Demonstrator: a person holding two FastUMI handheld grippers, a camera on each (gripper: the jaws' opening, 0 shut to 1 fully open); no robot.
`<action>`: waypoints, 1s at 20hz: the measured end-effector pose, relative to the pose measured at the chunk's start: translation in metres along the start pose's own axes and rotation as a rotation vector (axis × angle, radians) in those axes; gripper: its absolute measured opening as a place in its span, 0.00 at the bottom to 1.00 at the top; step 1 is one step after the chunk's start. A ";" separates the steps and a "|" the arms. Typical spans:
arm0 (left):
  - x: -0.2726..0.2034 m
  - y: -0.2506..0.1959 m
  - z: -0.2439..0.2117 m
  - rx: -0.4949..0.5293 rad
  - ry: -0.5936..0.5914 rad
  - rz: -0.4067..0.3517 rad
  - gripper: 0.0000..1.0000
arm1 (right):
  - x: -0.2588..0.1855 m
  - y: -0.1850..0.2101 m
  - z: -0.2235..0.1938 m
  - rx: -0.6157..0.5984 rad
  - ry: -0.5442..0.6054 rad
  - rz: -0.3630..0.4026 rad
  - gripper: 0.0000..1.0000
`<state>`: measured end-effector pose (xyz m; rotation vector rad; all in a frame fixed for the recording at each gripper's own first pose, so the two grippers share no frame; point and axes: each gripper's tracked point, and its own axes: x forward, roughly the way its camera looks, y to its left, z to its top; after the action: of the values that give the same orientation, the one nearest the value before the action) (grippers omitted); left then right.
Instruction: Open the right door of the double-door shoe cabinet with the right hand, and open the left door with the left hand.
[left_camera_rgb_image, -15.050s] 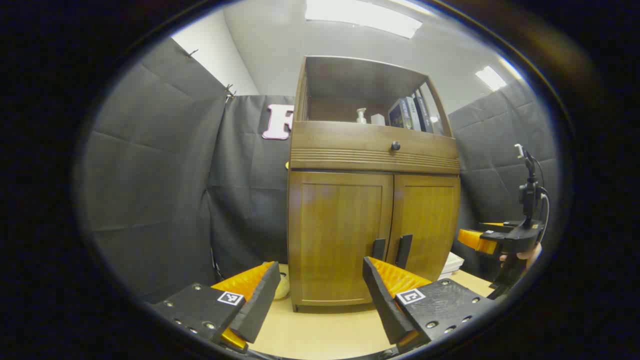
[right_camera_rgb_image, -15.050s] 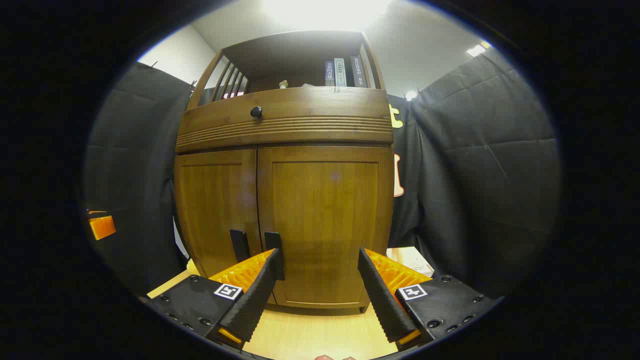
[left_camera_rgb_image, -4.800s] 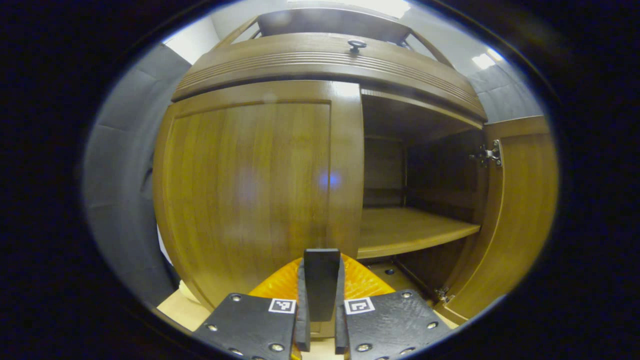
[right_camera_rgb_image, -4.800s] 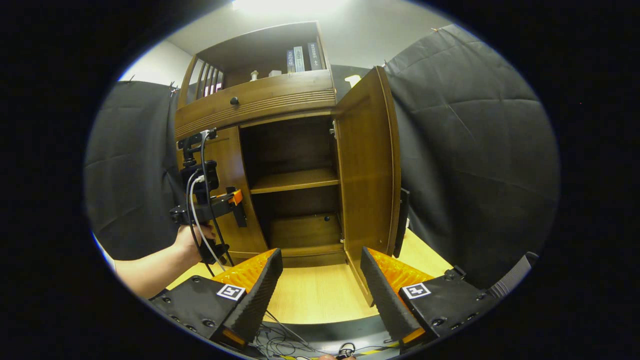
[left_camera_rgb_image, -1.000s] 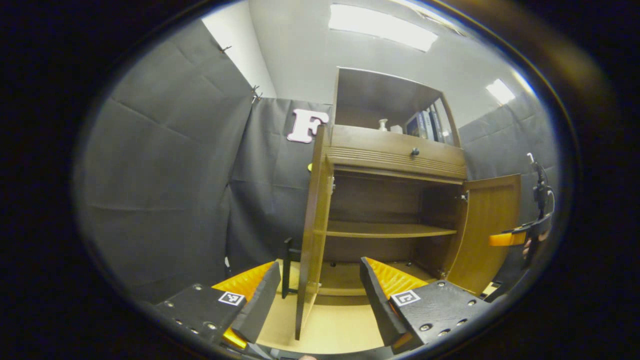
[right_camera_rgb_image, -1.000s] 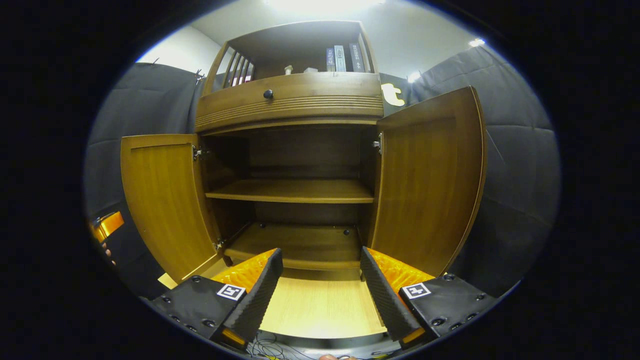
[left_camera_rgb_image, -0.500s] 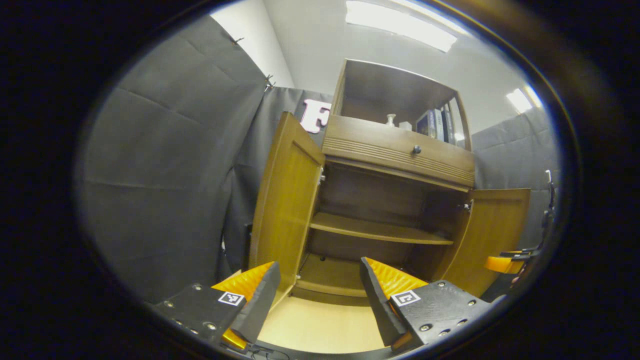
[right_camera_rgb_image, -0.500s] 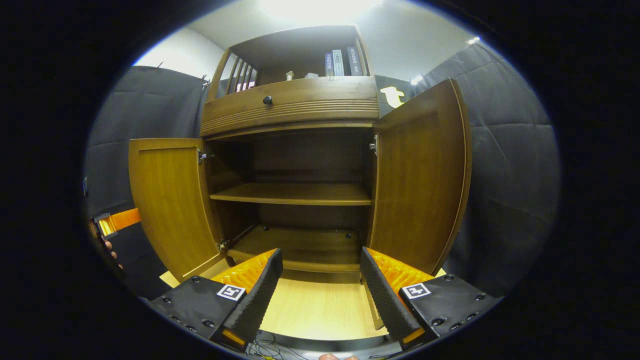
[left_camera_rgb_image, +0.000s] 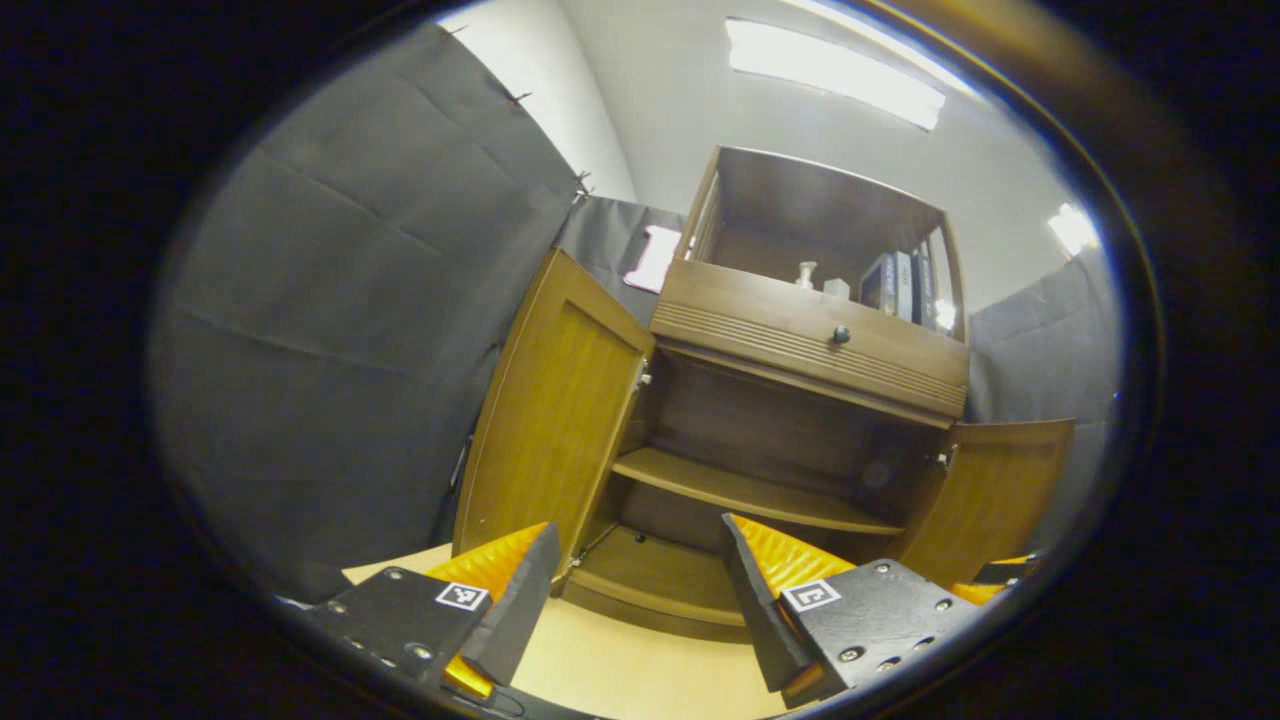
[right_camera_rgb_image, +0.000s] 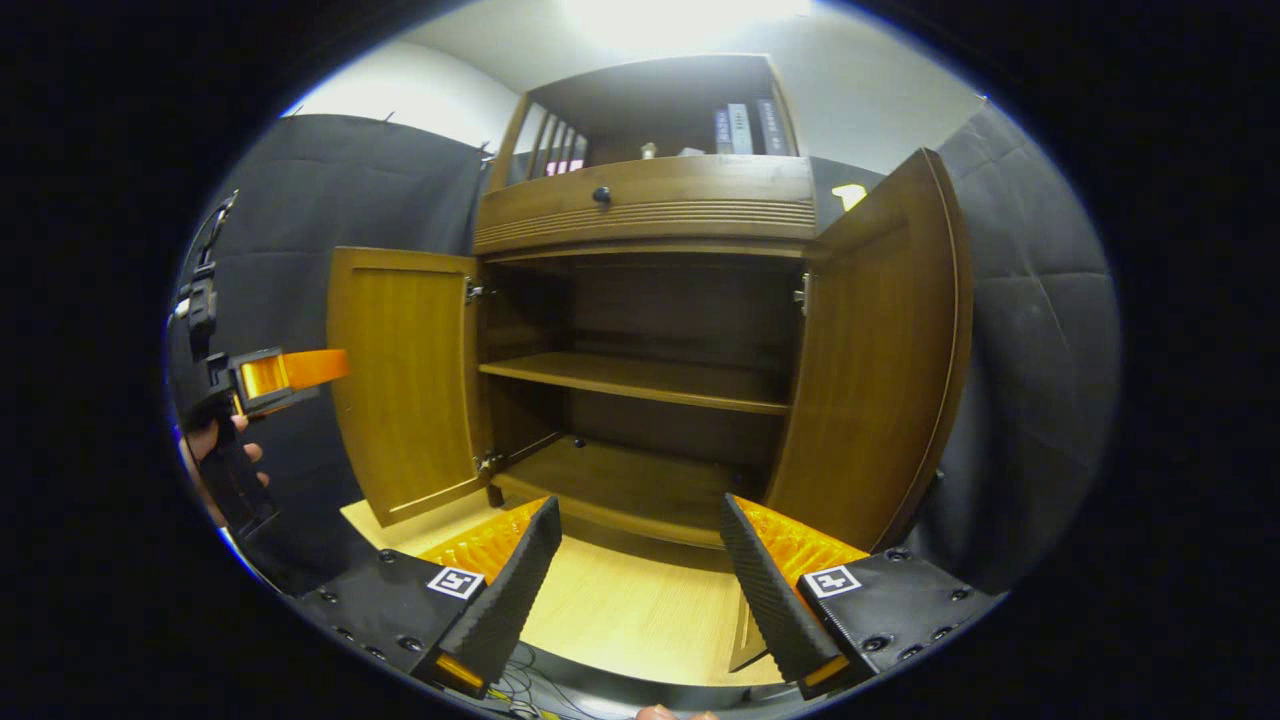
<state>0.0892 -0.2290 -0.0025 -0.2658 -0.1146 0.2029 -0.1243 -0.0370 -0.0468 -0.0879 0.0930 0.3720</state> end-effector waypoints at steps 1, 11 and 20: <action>-0.006 0.000 -0.002 0.019 -0.016 0.023 0.87 | -0.002 -0.001 0.000 -0.012 -0.009 0.017 1.00; -0.071 -0.054 -0.023 0.160 -0.037 0.046 0.87 | -0.024 -0.008 -0.011 -0.032 -0.052 0.179 0.97; -0.072 -0.071 -0.026 0.157 -0.046 0.010 0.87 | -0.029 -0.031 -0.006 -0.044 -0.091 0.171 1.00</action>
<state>0.0362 -0.3183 -0.0143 -0.1056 -0.1424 0.2266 -0.1406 -0.0767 -0.0475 -0.1066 0.0023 0.5488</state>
